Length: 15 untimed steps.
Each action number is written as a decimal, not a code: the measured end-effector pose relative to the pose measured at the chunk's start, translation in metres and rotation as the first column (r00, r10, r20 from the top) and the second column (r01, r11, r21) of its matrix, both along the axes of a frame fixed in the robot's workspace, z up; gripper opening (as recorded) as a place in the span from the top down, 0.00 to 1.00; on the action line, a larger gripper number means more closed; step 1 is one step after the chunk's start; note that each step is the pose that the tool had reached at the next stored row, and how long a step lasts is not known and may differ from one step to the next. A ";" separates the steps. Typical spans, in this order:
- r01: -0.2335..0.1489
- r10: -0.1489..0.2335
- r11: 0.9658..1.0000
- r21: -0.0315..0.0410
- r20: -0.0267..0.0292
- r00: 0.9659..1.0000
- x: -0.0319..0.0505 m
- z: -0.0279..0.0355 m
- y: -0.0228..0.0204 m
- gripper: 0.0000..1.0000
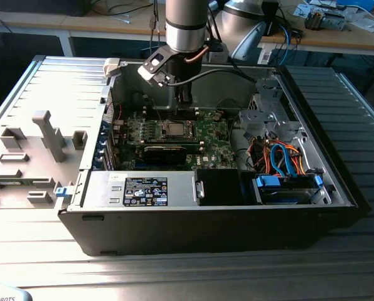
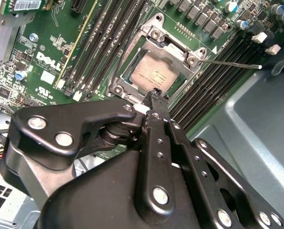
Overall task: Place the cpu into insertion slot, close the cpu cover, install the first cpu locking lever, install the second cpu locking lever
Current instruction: 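Close the cpu cover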
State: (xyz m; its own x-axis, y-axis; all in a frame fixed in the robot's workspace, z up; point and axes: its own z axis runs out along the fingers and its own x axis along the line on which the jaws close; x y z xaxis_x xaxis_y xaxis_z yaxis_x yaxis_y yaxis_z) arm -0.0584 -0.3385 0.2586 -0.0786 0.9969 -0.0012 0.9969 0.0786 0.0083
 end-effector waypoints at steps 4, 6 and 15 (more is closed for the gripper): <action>0.000 0.000 1.000 0.000 0.000 1.000 -0.0027 0.0000 0.0000 0.89; 0.000 0.000 1.000 0.000 0.000 1.000 -0.0041 0.0000 0.0000 0.89; 0.000 0.000 1.000 0.000 0.000 1.000 -0.0089 0.0000 0.0000 0.89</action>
State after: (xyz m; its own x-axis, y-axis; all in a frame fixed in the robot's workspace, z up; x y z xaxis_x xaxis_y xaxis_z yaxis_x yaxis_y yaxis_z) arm -0.0673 -0.3385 0.2586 -0.0787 0.9969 -0.0013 0.9969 0.0787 0.0082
